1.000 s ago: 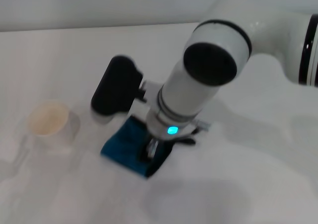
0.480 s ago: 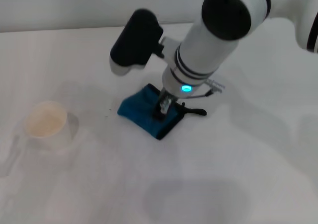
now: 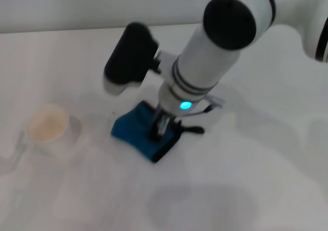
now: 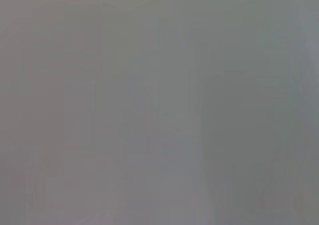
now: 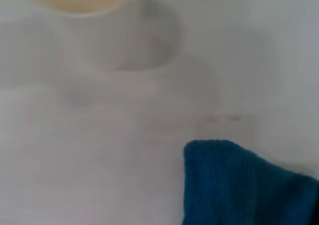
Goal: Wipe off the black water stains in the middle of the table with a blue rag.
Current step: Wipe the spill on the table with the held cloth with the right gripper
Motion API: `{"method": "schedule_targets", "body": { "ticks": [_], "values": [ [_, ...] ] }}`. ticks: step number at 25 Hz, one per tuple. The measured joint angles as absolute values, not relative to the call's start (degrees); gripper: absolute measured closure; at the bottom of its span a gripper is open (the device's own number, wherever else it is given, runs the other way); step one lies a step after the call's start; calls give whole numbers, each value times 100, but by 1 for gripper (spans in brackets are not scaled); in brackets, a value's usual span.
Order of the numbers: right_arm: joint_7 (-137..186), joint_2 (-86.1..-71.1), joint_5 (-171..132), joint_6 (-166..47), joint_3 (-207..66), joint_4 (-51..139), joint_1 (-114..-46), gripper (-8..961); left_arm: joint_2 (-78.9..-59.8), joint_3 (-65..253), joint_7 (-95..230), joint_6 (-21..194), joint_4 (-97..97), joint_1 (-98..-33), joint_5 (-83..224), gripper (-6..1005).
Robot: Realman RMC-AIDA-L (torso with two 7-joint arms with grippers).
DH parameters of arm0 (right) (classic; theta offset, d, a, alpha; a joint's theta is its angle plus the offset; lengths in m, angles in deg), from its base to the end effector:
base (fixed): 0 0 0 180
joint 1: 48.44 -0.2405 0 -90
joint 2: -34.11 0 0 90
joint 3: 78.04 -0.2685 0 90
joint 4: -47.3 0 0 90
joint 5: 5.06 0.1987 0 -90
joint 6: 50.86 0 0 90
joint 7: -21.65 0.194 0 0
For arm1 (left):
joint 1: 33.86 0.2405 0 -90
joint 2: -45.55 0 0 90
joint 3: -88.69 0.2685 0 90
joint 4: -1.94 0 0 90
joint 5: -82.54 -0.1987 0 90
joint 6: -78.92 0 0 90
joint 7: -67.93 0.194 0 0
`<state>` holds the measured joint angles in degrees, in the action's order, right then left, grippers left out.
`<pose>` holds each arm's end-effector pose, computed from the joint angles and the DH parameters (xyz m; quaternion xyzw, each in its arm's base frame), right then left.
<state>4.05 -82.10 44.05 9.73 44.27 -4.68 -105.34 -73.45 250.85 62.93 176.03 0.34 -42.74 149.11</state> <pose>0.1573 0.3693 -0.1718 -0.9428 0.1882 -0.2366 0.1407 -0.3401 0.2486 0.0063 -0.7044 -0.1094 -0.3194 0.6244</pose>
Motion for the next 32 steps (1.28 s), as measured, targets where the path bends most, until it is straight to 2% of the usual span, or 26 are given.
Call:
{"method": "schedule_targets", "body": {
  "ticks": [9, 16, 25, 32],
  "values": [
    [392, -8208, 5199, 1147, 5273, -1437, -10581, 896, -7349, 25086, 6293, 17589, 9, -4293, 14917, 119],
    [432, -8208, 5193, 892, 5356, -1202, -10605, 889, -7365, 25085, 6293, 17587, -1, -4287, 14917, 119],
    [561, -8208, 4461, 940, 4633, -790, -10606, 880, -7354, 25085, 6292, 17600, 0, -4267, 14916, 119],
    [498, -8164, 3597, 1438, 3476, -758, -10348, 873, -7338, 25085, 6279, 17612, 54, -4244, 15027, 117]
  ]
}}
